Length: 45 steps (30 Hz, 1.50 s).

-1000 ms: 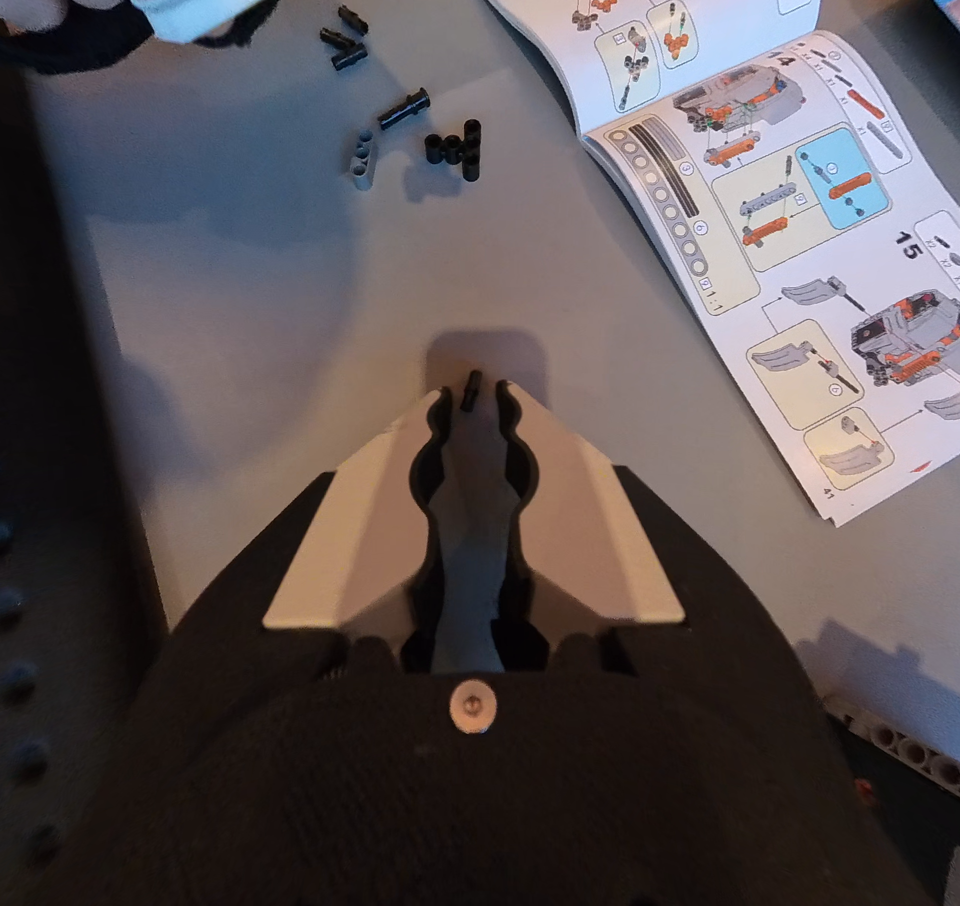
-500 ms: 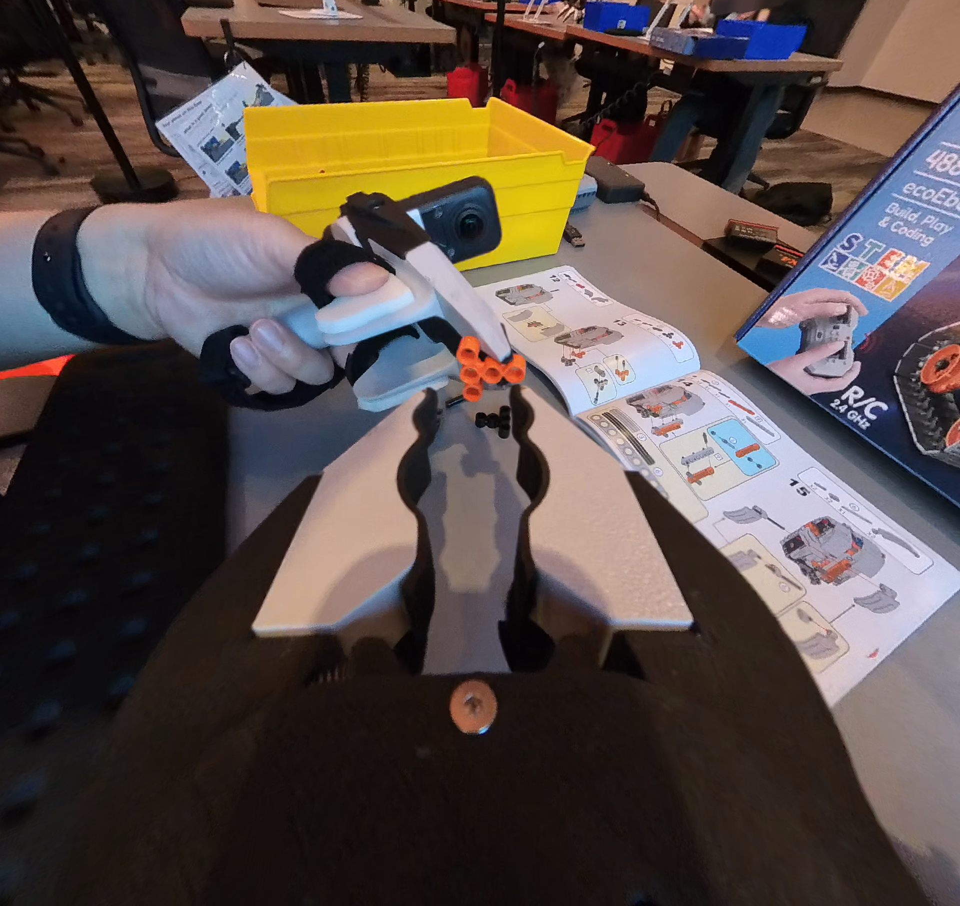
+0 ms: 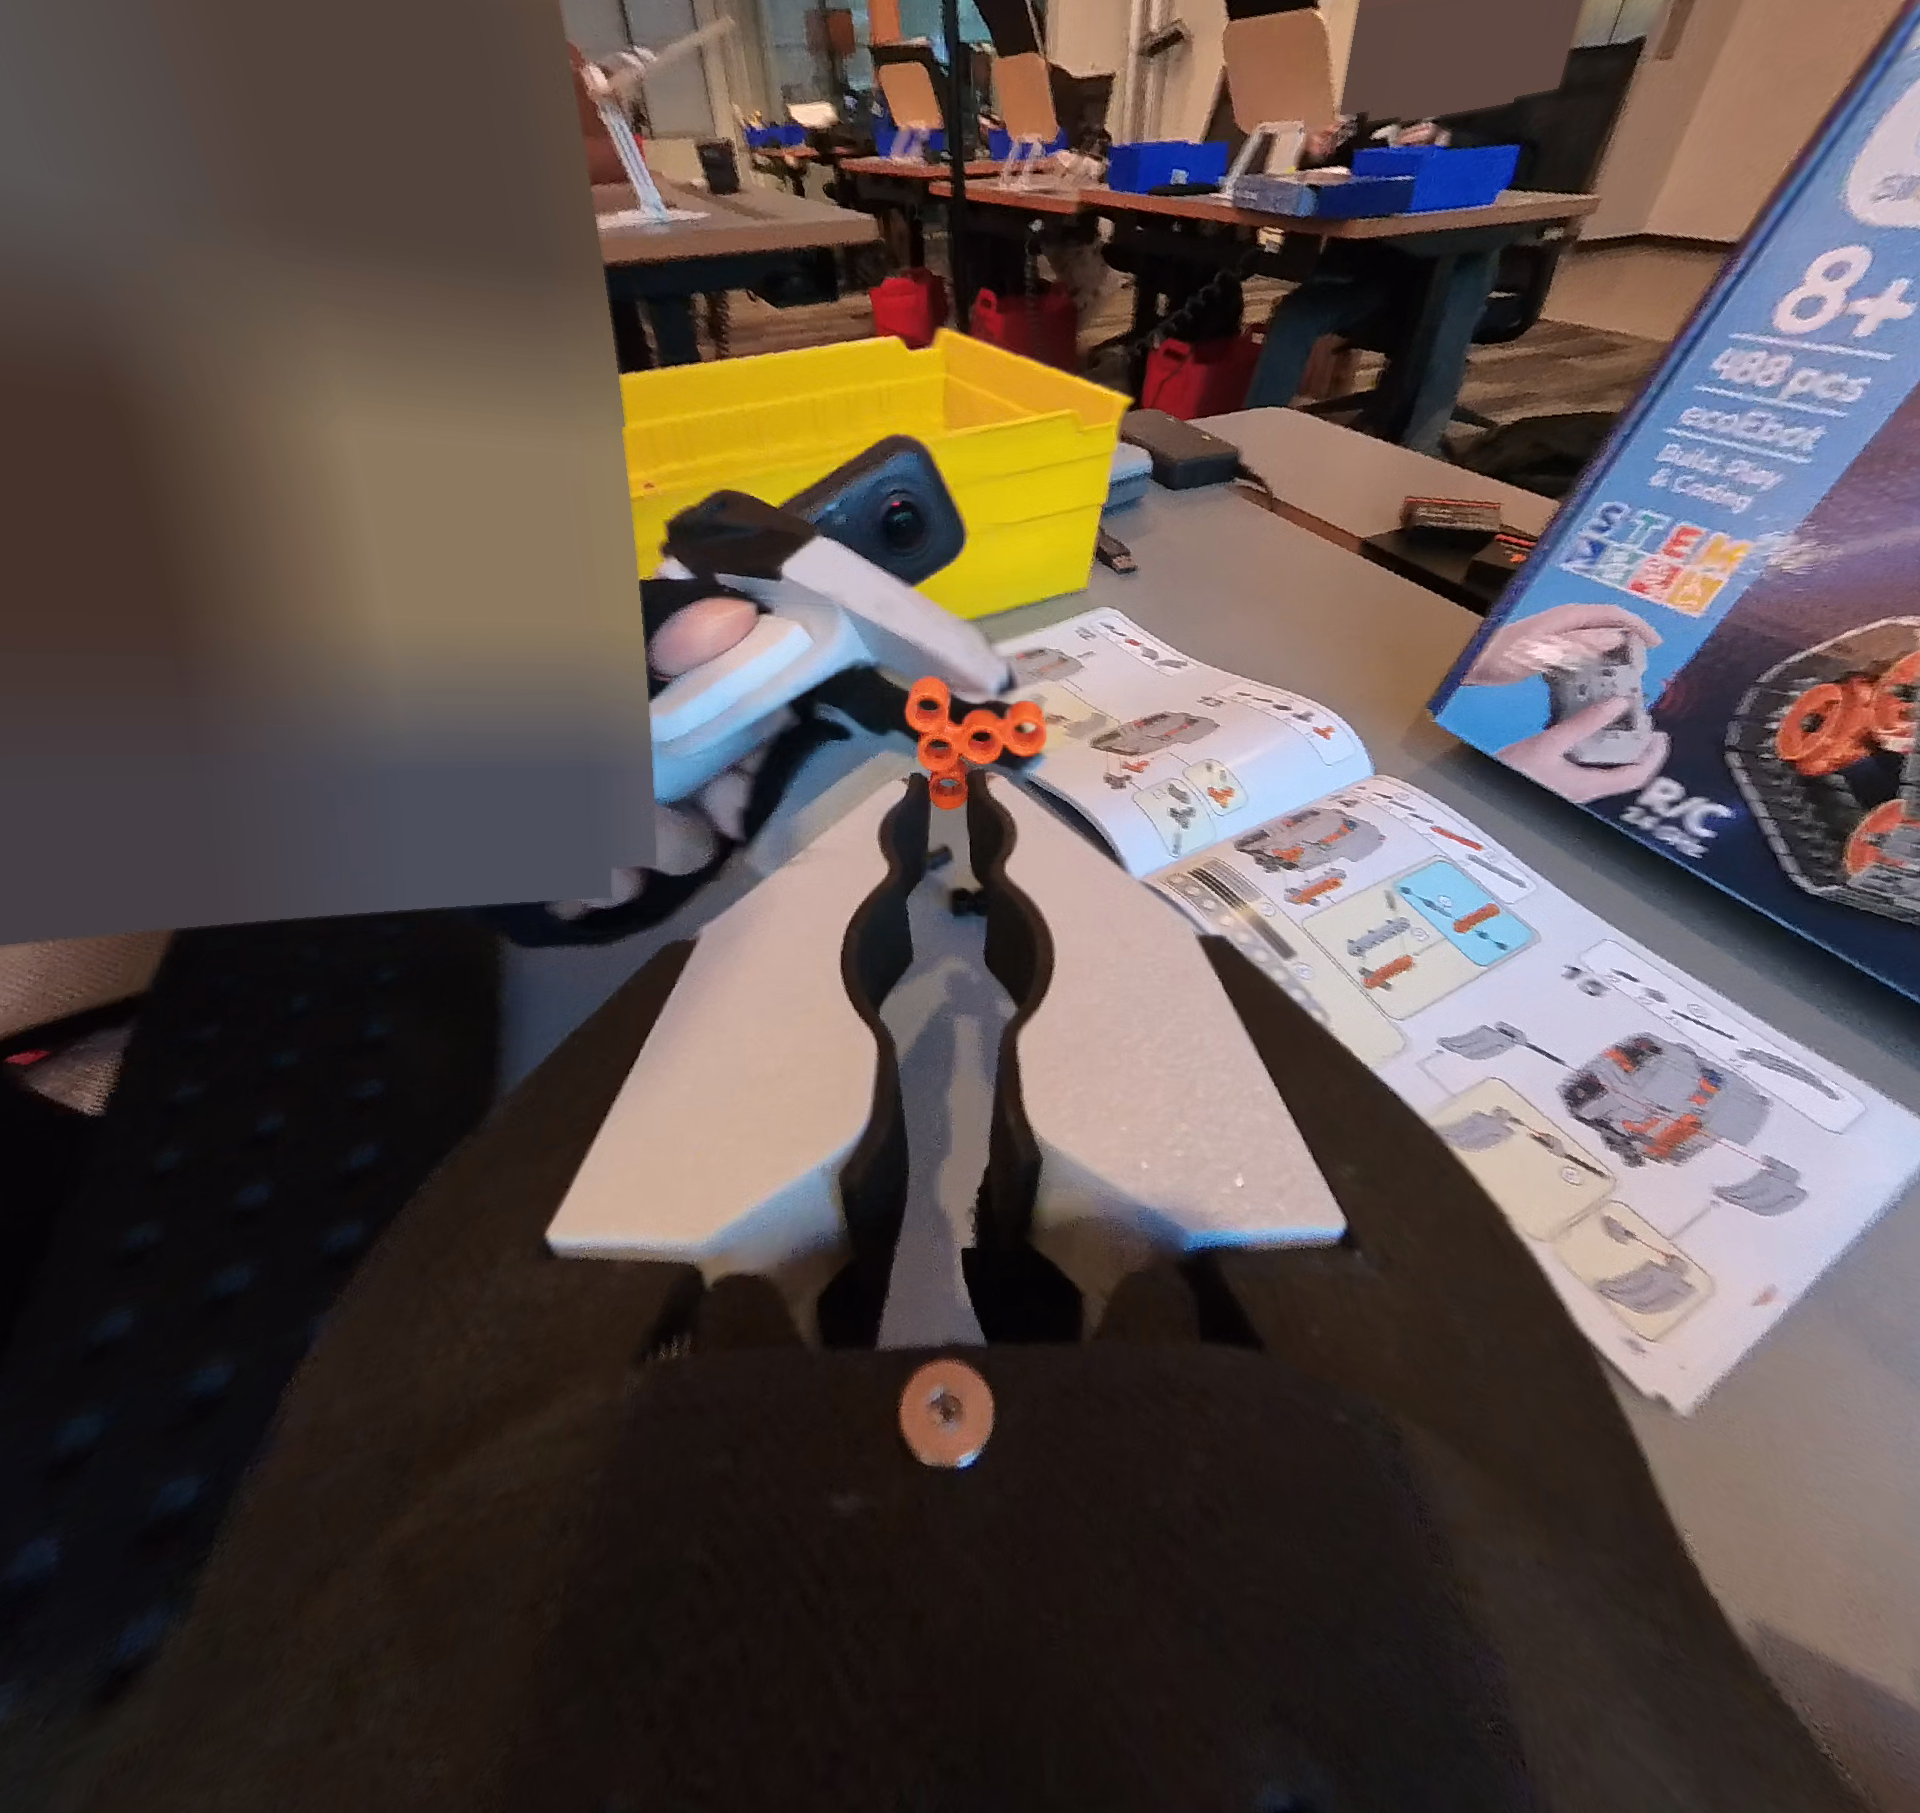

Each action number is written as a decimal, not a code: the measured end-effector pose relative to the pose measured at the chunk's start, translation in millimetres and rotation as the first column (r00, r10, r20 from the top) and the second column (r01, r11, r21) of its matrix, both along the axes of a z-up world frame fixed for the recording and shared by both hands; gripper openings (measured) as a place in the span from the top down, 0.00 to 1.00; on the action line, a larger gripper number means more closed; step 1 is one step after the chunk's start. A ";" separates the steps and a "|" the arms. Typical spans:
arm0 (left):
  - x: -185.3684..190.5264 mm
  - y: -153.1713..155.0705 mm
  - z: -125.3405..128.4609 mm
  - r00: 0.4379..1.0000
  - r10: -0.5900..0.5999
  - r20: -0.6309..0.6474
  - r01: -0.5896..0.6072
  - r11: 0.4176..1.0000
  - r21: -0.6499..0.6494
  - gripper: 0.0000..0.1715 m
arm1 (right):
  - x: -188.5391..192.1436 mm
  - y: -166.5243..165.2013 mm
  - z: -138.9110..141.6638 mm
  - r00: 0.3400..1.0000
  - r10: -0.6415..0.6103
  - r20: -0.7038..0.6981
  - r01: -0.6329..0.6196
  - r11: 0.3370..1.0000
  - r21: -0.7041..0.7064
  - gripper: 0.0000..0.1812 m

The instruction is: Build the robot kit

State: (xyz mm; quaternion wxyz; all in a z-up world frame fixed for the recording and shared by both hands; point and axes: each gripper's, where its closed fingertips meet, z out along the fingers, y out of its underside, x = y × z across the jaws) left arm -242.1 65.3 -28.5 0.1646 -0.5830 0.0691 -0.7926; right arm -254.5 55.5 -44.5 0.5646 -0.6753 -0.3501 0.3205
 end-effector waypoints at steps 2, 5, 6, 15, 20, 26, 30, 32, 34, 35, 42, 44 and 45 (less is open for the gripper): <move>-9.2 4.1 10.9 0.999 0.038 0.010 -0.039 0.989 0.141 0.82 | 2.5 -1.4 5.1 0.998 0.019 -0.067 -0.022 0.999 -0.043 0.97; -16.5 -10.3 21.3 0.996 0.058 -0.063 -0.020 0.870 0.493 0.82 | 4.3 -5.7 12.6 0.982 0.068 -0.174 -0.088 0.990 -0.106 0.97; -15.3 -14.5 19.7 0.990 0.088 -0.114 -0.003 0.805 0.593 0.82 | 3.9 -7.2 15.1 0.975 0.084 -0.204 -0.110 0.987 -0.119 0.97; -10.7 -38.3 21.8 0.972 0.138 -0.191 0.110 0.452 0.885 0.92 | -5.9 -18.6 9.8 0.966 0.174 -0.192 -0.205 0.967 -0.152 0.97; -8.2 -39.2 13.5 0.966 0.140 -0.216 0.139 0.421 0.896 0.97 | -9.8 -22.6 7.0 0.961 0.207 -0.183 -0.237 0.958 -0.159 0.97; -8.1 -38.8 8.4 0.969 0.131 -0.209 0.135 0.428 0.894 0.97 | -10.3 -22.4 7.0 0.953 0.216 -0.211 -0.254 0.951 -0.176 0.97; -9.5 -35.6 8.2 0.971 0.136 -0.196 0.119 0.437 0.892 0.98 | -9.8 -20.6 7.5 0.952 0.214 -0.218 -0.253 0.952 -0.170 0.97; -12.5 -32.2 7.8 0.971 0.139 -0.194 0.113 0.449 0.886 0.98 | -3.4 -17.9 14.1 0.962 0.199 -0.187 -0.222 0.969 -0.109 0.91; -17.1 -28.3 7.0 0.971 0.140 -0.193 0.106 0.470 0.876 0.98 | 13.9 -13.5 14.0 0.987 0.148 -0.059 -0.151 0.987 -0.056 0.92; -19.7 -26.2 7.6 0.971 0.148 -0.187 0.095 0.478 0.873 0.98 | 23.0 -11.3 8.7 0.993 0.112 0.030 -0.111 0.993 -0.040 0.96; -29.3 -20.1 11.2 0.954 0.235 -0.188 0.058 0.468 0.882 0.98 | 45.8 -8.2 -78.2 0.889 -0.197 0.414 0.351 0.873 -0.338 0.88; -30.0 -21.3 14.1 0.952 0.244 -0.185 0.054 0.460 0.886 0.98 | 45.8 -10.9 -92.4 0.852 -0.276 0.444 0.446 0.827 -0.342 0.86; -30.5 -22.0 16.3 0.953 0.246 -0.179 0.048 0.457 0.888 0.98 | 50.3 -9.9 -96.9 0.826 -0.315 0.467 0.492 0.807 -0.326 0.86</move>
